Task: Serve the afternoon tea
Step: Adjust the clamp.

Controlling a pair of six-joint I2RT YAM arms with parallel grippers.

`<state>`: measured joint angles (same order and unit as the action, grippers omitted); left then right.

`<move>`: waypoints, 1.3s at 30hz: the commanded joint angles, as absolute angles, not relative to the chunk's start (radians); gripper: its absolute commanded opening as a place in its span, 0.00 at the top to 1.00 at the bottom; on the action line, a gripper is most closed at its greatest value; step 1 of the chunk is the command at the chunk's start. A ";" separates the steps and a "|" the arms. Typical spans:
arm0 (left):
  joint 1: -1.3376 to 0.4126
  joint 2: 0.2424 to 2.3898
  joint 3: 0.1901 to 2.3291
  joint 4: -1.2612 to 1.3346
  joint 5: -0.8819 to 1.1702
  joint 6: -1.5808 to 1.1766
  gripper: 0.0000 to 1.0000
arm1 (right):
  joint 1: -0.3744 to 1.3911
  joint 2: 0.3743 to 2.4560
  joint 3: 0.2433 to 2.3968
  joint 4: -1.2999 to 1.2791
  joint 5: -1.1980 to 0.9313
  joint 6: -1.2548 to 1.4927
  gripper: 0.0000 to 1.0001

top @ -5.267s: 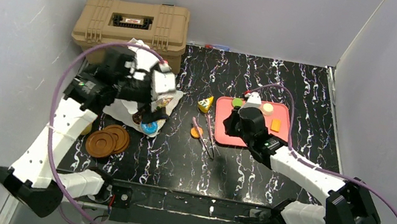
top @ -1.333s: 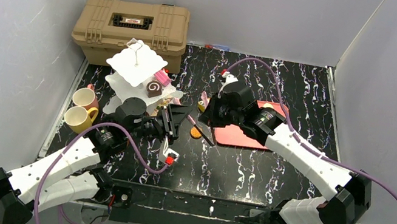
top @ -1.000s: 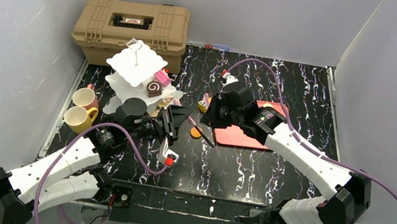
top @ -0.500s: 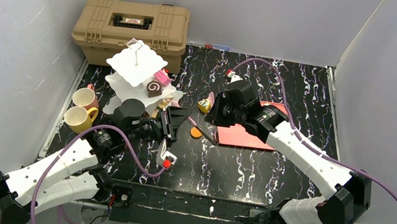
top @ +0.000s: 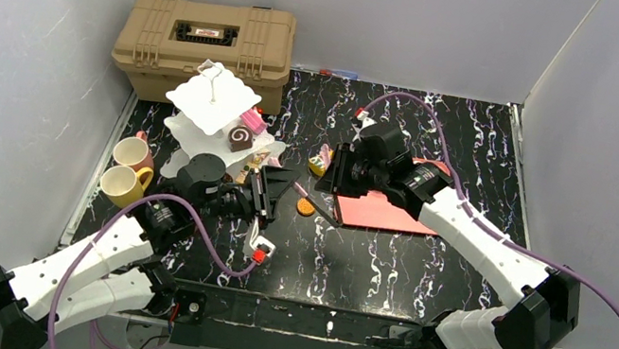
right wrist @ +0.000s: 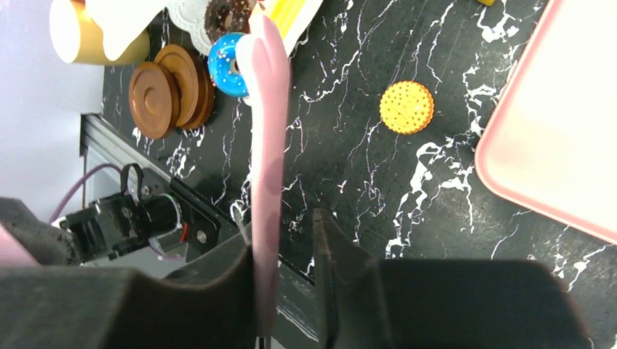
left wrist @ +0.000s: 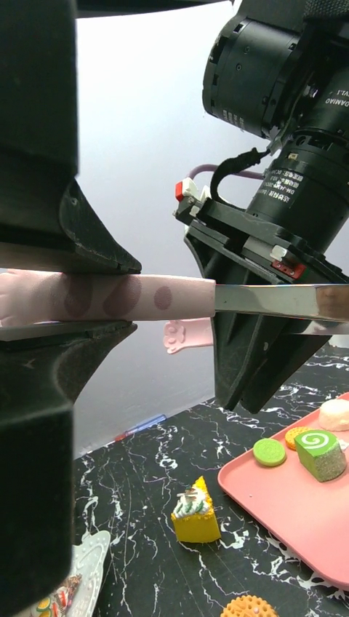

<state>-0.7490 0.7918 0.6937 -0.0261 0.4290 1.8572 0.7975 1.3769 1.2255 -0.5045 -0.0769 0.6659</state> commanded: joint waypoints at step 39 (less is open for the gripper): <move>-0.796 1.046 1.122 -0.114 -0.025 0.534 1.00 | 0.746 1.069 1.028 0.205 0.065 0.756 0.02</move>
